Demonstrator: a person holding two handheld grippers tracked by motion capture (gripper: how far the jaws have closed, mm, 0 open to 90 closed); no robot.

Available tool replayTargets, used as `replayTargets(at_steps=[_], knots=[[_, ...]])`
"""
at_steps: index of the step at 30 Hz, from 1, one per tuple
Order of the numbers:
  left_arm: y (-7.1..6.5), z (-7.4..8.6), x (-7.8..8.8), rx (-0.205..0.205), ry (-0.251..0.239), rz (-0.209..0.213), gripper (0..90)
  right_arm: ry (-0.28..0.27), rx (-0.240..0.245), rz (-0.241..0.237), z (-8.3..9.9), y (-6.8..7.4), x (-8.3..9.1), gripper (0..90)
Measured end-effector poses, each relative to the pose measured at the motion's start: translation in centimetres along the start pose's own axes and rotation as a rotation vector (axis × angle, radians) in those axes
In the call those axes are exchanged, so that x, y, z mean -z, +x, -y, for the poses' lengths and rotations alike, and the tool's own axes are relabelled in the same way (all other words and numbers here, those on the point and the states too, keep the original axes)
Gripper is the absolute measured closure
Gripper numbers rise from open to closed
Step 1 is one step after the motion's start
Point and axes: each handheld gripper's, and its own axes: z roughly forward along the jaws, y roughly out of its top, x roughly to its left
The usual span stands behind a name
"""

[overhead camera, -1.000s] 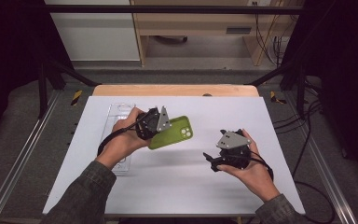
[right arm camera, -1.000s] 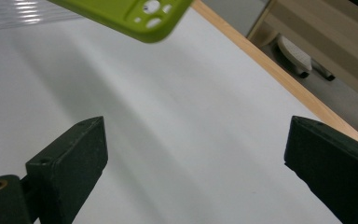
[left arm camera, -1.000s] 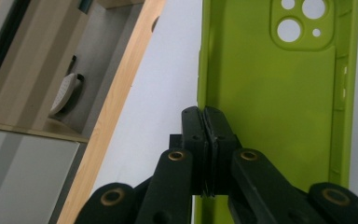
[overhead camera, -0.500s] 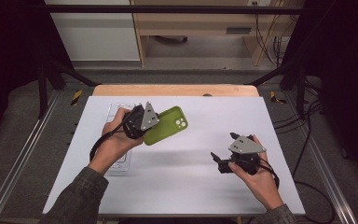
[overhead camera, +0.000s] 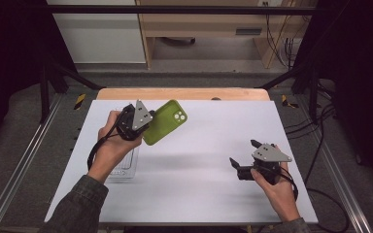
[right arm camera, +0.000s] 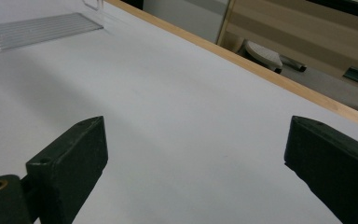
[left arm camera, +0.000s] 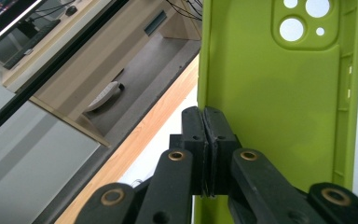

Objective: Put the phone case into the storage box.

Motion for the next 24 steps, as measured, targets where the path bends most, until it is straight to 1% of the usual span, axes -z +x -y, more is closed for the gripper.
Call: replayTargets(at_steps=[6, 7, 9, 13, 15, 17, 18, 22, 24], knots=[[0.2, 0.2, 0.2, 0.010, -0.012, -0.010, 87.6, -0.021, -0.028, 0.011, 0.3, -0.1, 0.1, 4.4], [0.2, 0.3, 0.2, 0.012, -0.022, -0.008, 87.6, -0.024, -0.031, 0.015, 0.4, -0.1, 0.1, 4.2], [0.2, 0.5, 0.3, 0.006, -0.029, -0.012, 87.6, -0.032, -0.039, 0.017, 0.5, -0.2, 0.1, 4.4], [0.5, 0.8, 0.6, 0.022, -0.034, -0.023, 87.6, -0.042, -0.053, 0.017, 0.9, -0.3, 0.2, 4.4], [0.7, 0.9, 0.7, 0.031, -0.038, -0.028, 87.6, -0.057, -0.053, 0.017, 1.0, -0.2, 0.2, 4.5], [0.8, 1.0, 0.8, 0.042, -0.043, -0.036, 87.6, -0.057, -0.051, 0.014, 1.2, -0.1, 0.2, 4.4], [0.9, 1.1, 0.9, 0.047, -0.048, -0.044, 87.6, -0.067, -0.052, 0.016, 1.3, 0.0, 0.2, 4.5], [1.2, 1.2, 1.2, 0.073, -0.063, -0.071, 87.6, -0.088, -0.083, 0.009, 1.7, -0.1, 0.3, 4.7], [1.4, 1.3, 1.4, 0.085, -0.071, -0.086, 87.6, -0.101, -0.091, 0.009, 1.9, -0.1, 0.4, 4.5]])
